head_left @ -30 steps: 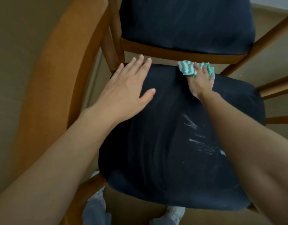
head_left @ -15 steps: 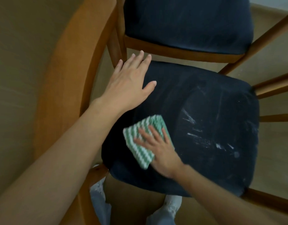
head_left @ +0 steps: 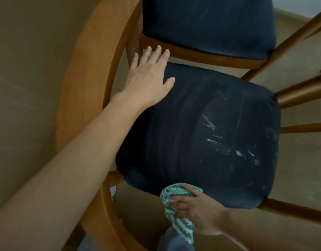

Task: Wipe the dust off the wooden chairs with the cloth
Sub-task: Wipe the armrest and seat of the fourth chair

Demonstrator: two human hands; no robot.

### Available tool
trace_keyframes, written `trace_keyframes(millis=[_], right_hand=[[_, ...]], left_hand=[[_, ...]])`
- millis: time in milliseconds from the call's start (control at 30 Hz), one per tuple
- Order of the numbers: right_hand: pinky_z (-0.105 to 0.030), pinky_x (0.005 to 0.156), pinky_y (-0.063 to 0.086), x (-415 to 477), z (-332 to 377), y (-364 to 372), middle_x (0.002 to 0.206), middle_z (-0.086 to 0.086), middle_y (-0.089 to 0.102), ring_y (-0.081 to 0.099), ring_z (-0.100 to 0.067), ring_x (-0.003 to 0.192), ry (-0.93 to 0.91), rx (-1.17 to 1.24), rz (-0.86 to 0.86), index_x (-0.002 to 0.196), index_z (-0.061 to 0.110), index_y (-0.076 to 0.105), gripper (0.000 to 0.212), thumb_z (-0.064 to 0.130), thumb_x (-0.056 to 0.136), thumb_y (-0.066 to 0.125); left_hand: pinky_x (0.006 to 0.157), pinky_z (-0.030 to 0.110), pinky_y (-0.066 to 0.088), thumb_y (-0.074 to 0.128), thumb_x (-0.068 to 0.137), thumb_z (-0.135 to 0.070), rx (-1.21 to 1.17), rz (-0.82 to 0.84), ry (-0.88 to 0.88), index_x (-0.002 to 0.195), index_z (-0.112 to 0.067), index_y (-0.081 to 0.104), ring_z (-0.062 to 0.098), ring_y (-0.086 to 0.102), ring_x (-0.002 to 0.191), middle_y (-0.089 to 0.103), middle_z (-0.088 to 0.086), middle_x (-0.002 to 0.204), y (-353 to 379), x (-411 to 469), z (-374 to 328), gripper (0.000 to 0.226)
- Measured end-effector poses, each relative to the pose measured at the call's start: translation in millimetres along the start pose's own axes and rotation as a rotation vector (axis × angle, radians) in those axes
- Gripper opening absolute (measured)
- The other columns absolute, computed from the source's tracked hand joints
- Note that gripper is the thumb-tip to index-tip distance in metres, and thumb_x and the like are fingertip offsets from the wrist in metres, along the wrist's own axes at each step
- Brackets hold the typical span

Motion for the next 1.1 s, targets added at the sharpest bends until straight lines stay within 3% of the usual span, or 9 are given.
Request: trace_keyframes(millis=[100,200,267,333,500,700,800,933,1100], right_hand=[[-0.032,0.112,0.014,-10.3,-24.9,-36.9,0.132,0.021,0.050,0.023,0.014,0.133,0.237,0.554,-0.294,0.119,0.033,0.061,0.048,0.015,0.074,0.057],[-0.016,0.101,0.036,-22.5,-73.1,-92.4,0.115,0.019,0.059,0.038,0.021,0.118,0.462,0.967,-0.763,0.110,0.034,0.065,0.024,0.033,0.088,0.054],[-0.015,0.098,0.042,-24.9,-116.6,-123.5,0.110,0.023,0.061,0.051,0.012,0.110,0.598,1.071,-0.966,0.110,0.038,0.061,0.019,0.036,0.092,0.055],[-0.006,0.091,0.039,-19.1,-162.4,-148.3,0.114,0.016,0.056,0.053,-0.001,0.107,0.772,0.937,-1.018,0.120,0.025,0.058,0.029,0.011,0.095,0.051],[-0.035,0.108,0.030,36.9,-245.4,-176.7,0.143,-0.007,0.045,0.038,-0.025,0.133,1.071,0.768,-0.934,0.141,0.013,0.042,0.041,0.019,0.100,0.039],[-0.049,0.114,-0.012,117.3,-250.9,-149.7,0.159,0.010,0.000,-0.011,-0.019,0.146,1.076,0.482,-0.559,0.149,0.036,0.017,0.063,0.016,0.094,0.038],[-0.054,0.114,-0.006,123.9,-222.9,-145.2,0.159,0.007,0.009,-0.004,-0.024,0.146,0.903,0.391,-0.518,0.147,0.033,0.024,0.066,0.010,0.088,0.042],[-0.064,0.107,0.016,126.3,-122.2,-111.4,0.143,-0.002,0.047,0.032,-0.034,0.137,0.463,0.170,-0.485,0.130,0.025,0.056,0.060,0.025,0.073,0.039],[-0.051,0.111,0.006,83.9,-11.1,-42.3,0.150,0.012,0.033,0.015,-0.024,0.143,0.222,0.125,-0.179,0.135,0.038,0.047,0.067,0.034,0.068,0.036]], left_hand=[[0.116,0.040,-0.001,0.037,0.099,-0.040,-0.012,-0.032,0.031,0.151,-0.017,0.008,0.022,-0.001,0.146,0.004,0.005,0.159,-1.7,-2.0,-0.3,0.064],[0.116,0.037,-0.005,0.040,0.098,-0.036,-0.009,-0.100,0.134,0.150,-0.018,0.013,0.020,-0.001,0.146,0.006,0.004,0.159,-17.1,-6.9,-1.9,0.061],[0.116,0.036,-0.005,0.042,0.097,-0.033,0.023,-0.184,0.216,0.150,-0.019,0.017,0.020,0.001,0.146,0.009,0.005,0.158,-36.8,-10.5,0.2,0.060],[0.116,0.037,-0.004,0.043,0.096,-0.033,0.063,-0.256,0.244,0.149,-0.019,0.019,0.021,0.004,0.146,0.012,0.005,0.158,-56.2,-12.4,9.2,0.060],[0.116,0.039,-0.003,0.041,0.095,-0.038,0.127,-0.203,0.069,0.150,-0.020,0.012,0.020,0.001,0.146,0.007,0.004,0.159,-63.6,-11.6,56.1,0.065],[0.117,0.038,-0.001,0.042,0.095,-0.039,0.125,-0.235,0.066,0.151,-0.017,0.012,0.020,0.002,0.146,0.007,0.004,0.159,-60.5,-13.7,57.8,0.067],[0.117,0.037,-0.001,0.041,0.095,-0.040,0.128,-0.241,0.074,0.151,-0.017,0.012,0.020,0.003,0.146,0.007,0.004,0.159,-59.2,-14.2,58.6,0.067],[0.117,0.037,-0.002,0.040,0.096,-0.040,0.112,-0.252,0.082,0.151,-0.017,0.012,0.020,0.002,0.146,0.006,0.004,0.159,-59.0,-14.5,59.8,0.065],[0.117,0.037,-0.003,0.039,0.096,-0.041,0.110,-0.231,0.069,0.151,-0.018,0.009,0.019,-0.001,0.146,0.003,0.003,0.159,-59.2,-13.9,60.3,0.066]])
Point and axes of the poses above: each hand's wrist, its own x-axis towards the middle knuckle, its own y-axis out of the palm, z = x × y, the point moved 4 cm from there along x, towards the middle knuckle
